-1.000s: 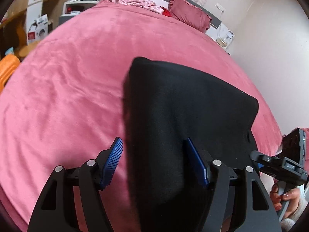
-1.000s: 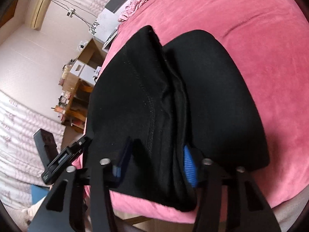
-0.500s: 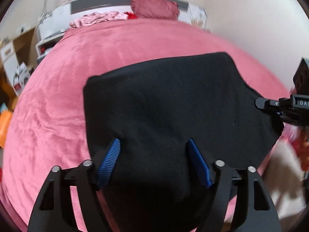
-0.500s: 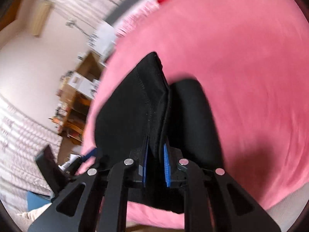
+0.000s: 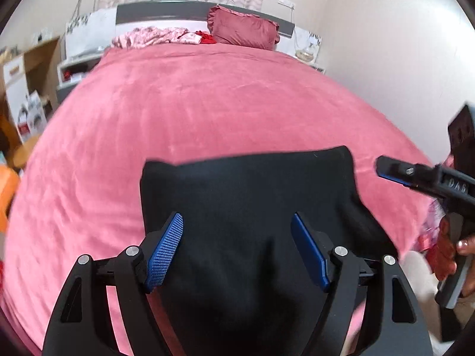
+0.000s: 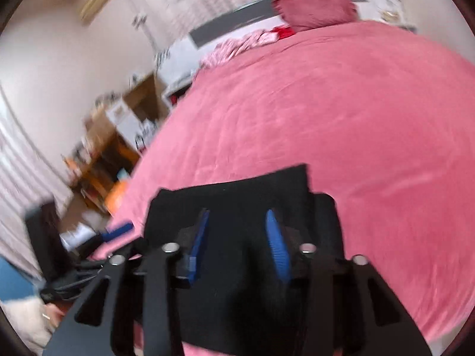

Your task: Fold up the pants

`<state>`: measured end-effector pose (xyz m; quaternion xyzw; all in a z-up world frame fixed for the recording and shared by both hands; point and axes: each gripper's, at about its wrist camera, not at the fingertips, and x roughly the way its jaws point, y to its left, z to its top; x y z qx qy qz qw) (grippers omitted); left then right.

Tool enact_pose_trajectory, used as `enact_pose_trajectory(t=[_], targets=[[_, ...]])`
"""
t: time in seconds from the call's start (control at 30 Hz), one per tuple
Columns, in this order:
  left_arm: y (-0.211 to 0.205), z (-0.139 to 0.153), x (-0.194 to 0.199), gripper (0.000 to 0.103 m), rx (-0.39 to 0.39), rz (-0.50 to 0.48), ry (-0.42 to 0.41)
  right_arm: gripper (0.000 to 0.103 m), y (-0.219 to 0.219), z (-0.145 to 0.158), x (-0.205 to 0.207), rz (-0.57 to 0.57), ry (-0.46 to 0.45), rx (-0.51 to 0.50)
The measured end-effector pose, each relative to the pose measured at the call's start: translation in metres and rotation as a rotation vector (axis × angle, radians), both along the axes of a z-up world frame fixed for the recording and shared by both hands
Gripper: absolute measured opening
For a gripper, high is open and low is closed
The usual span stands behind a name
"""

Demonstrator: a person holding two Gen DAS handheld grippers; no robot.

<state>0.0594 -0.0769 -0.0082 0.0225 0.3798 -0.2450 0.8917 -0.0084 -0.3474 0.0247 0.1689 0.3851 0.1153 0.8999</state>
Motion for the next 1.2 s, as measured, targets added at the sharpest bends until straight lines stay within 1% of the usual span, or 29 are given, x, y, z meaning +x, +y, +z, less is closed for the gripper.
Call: enact_pose_trajectory(t=[0.1,0.17,0.23,0.27,0.3,0.37,0.4,0.53,0.63,0.73,0.9,1.07,1.2], targets=[[-0.022,-0.004,0.021,0.074,0.099,-0.010,-0.003,0.030,0.021,-0.015,0.025,0.021,0.021,-0.058],[-0.030,-0.014,0.041,0.074,0.127,-0.011,0.027,0.028,0.033,-0.024,0.046,0.020,0.037,-0.115],[-0.037,-0.026,0.055,0.074,0.153,-0.002,0.038,0.027,0.037,-0.040,0.062,-0.015,0.073,-0.177],[-0.041,-0.034,0.062,0.075,0.173,-0.002,0.041,0.019,0.035,-0.047,0.069,-0.036,0.086,-0.193],[-0.046,-0.043,0.069,0.079,0.197,-0.008,0.042,0.016,0.029,-0.057,0.071,-0.055,0.088,-0.187],[-0.051,-0.054,0.077,0.082,0.193,-0.016,0.046,0.012,0.022,-0.072,0.075,-0.084,0.073,-0.150],[-0.052,-0.058,0.081,0.084,0.184,-0.013,0.056,0.011,0.022,-0.075,0.076,-0.092,0.064,-0.150],[-0.047,-0.066,0.092,0.086,0.136,-0.012,0.076,0.010,0.027,-0.076,0.077,-0.108,0.042,-0.209],[-0.043,-0.069,0.089,0.087,0.106,-0.018,0.072,0.011,0.036,-0.075,0.073,-0.117,0.009,-0.250],[-0.044,-0.069,0.084,0.087,0.104,-0.017,0.048,0.011,0.039,-0.076,0.072,-0.121,-0.004,-0.262],[-0.041,-0.069,0.080,0.087,0.090,-0.020,0.037,0.011,0.037,-0.074,0.070,-0.117,-0.018,-0.241],[-0.042,-0.066,0.073,0.087,0.104,-0.016,0.012,0.011,0.037,-0.070,0.065,-0.107,-0.022,-0.229],[-0.043,-0.064,0.066,0.087,0.122,-0.011,-0.005,0.012,0.030,-0.064,0.060,-0.097,-0.021,-0.179]])
